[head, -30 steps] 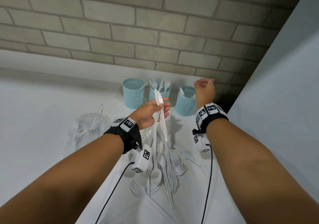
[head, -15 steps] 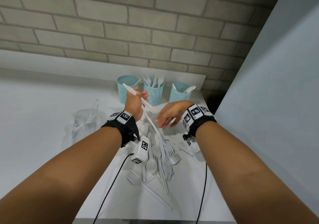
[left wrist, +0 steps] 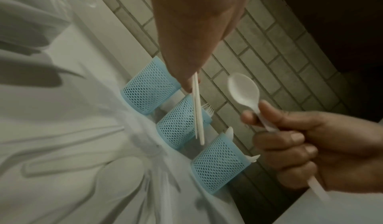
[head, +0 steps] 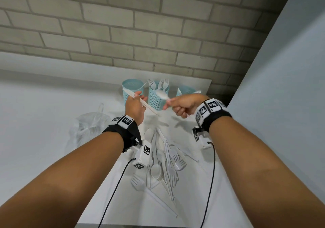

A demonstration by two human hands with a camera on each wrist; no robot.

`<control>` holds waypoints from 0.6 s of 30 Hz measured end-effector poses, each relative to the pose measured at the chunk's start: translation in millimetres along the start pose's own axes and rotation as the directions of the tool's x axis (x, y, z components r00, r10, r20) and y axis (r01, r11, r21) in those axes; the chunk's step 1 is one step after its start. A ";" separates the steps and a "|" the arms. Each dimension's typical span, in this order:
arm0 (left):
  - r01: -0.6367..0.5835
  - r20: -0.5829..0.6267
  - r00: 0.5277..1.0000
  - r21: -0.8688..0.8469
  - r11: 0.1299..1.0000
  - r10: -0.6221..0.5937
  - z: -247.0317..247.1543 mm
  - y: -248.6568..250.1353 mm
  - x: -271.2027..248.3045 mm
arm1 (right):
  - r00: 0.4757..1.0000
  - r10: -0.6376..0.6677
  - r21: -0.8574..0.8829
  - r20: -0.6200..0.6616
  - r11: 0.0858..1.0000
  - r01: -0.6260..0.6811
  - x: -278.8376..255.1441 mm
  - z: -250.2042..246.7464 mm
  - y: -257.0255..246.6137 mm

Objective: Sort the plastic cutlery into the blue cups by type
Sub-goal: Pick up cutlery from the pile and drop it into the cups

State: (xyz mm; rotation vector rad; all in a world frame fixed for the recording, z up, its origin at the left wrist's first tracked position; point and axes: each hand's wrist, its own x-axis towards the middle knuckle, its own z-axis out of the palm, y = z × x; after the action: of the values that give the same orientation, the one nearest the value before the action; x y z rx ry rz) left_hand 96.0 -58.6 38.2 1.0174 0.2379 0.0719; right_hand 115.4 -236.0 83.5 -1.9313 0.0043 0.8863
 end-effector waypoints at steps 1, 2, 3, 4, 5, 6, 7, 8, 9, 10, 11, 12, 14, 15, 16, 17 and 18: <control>0.003 0.008 1.000 0.023 1.000 -0.003 -1.7 0.2 0.8 | 0.991 -0.054 0.124 -0.120 0.990 0.069 1.2 -10.1 0.5; 0.006 0.018 1.000 0.039 0.999 -0.007 -2.8 -0.2 1.5 | 0.957 -0.111 0.237 -0.269 0.955 0.177 3.3 -20.7 1.3; 0.009 0.029 1.000 0.041 0.999 -0.010 -3.5 -1.0 2.7 | 0.888 -0.153 0.318 -0.434 0.896 0.310 4.6 -30.2 1.3; 0.017 0.041 0.999 0.026 1.000 -0.018 -3.4 -1.4 3.3 | 0.788 -0.167 0.356 -0.592 0.823 0.442 6.2 -39.1 0.9; 0.027 0.056 0.998 0.006 1.000 -0.027 -2.9 -1.7 2.7 | 0.672 -0.157 0.352 -0.723 0.754 0.555 6.6 -46.3 1.3; 0.034 0.073 0.997 -0.009 0.999 -0.034 -1.7 -1.5 2.7 | 0.560 -0.136 0.323 -0.818 0.697 0.641 8.1 -53.5 1.9; 0.040 0.090 0.995 -0.010 0.999 -0.039 -0.7 -2.0 2.1 | 0.473 -0.112 0.292 -0.874 0.657 0.695 9.0 -57.8 3.8; 0.042 0.110 0.993 -0.002 0.999 -0.042 0.8 -2.5 2.0 | 0.418 -0.097 0.266 -0.903 0.638 0.723 11.9 -61.9 5.8; 0.044 0.129 0.991 0.009 0.999 -0.045 2.2 -3.3 1.6 | 0.387 -0.090 0.245 -0.918 0.639 0.729 14.8 -63.2 7.7; 0.048 0.144 0.988 0.016 0.999 -0.050 3.6 -4.0 1.1 | 0.367 -0.091 0.225 -0.926 0.648 0.728 19.2 -64.6 9.3; 0.053 0.157 0.986 0.017 0.998 -0.055 4.6 -4.6 1.3 | 0.352 -0.096 0.207 -0.931 0.655 0.726 23.9 -65.2 9.8; 0.060 0.167 0.984 0.011 0.998 -0.061 5.5 -5.3 1.6 | 0.339 -0.102 0.194 -0.935 0.654 0.731 29.1 -66.4 9.7; 0.076 0.190 0.979 -0.008 0.997 -0.073 5.8 -5.6 2.3 | 0.323 -0.107 0.180 -0.940 0.650 0.739 38.3 -68.1 8.0; 0.082 0.204 0.976 -0.019 0.996 -0.077 5.5 -5.5 2.9 | 0.319 -0.106 0.176 -0.942 0.654 0.736 42.9 -69.6 7.3; 0.088 0.218 0.973 -0.030 0.996 -0.079 4.8 -5.4 3.6 | 0.318 -0.104 0.174 -0.942 0.660 0.731 47.9 -71.3 6.9; 0.092 0.233 0.969 -0.038 0.995 -0.080 4.0 -4.8 3.9 | 0.325 -0.100 0.179 -0.941 0.668 0.723 52.2 -72.2 6.3; 0.093 0.245 0.966 -0.039 0.995 -0.081 3.0 -4.0 4.1 | 0.331 -0.093 0.185 -0.939 0.674 0.715 57.0 -73.7 5.5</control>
State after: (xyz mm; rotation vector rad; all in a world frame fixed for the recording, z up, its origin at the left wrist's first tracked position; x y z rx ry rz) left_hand 100.5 -62.5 35.7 0.9541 0.0564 -0.1257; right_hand 197.8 -275.9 65.5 -1.4259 0.3331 -0.5818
